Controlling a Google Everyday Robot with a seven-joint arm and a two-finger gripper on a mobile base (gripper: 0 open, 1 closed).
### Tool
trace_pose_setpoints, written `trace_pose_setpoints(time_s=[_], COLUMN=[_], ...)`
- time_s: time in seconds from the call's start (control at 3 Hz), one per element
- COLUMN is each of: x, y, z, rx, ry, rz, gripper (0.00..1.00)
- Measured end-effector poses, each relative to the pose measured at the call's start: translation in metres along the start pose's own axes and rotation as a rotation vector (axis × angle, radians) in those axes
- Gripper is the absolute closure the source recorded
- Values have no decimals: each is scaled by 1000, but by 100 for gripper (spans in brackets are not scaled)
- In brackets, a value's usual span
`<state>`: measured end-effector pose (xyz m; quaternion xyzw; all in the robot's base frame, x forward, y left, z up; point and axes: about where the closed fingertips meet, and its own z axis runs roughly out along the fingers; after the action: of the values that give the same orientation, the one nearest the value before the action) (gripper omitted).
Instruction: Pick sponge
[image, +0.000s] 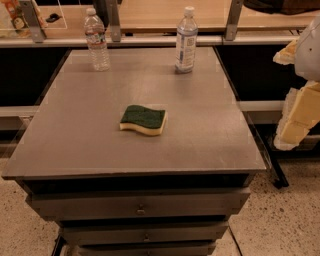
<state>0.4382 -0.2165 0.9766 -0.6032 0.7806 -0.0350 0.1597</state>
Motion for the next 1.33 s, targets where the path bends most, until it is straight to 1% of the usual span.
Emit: trace_pose_setpoints(time_s=[0.33,0.67,1.0,1.33], x=[-4,-15,-27,-40], y=[1,9,19,24], z=[1,7,23,43], rx=[1,-1,-43,-110], ry=[-3,8,-1,-17], rz=[-2,-19,-18,-9], gripper=[0,0,0,0])
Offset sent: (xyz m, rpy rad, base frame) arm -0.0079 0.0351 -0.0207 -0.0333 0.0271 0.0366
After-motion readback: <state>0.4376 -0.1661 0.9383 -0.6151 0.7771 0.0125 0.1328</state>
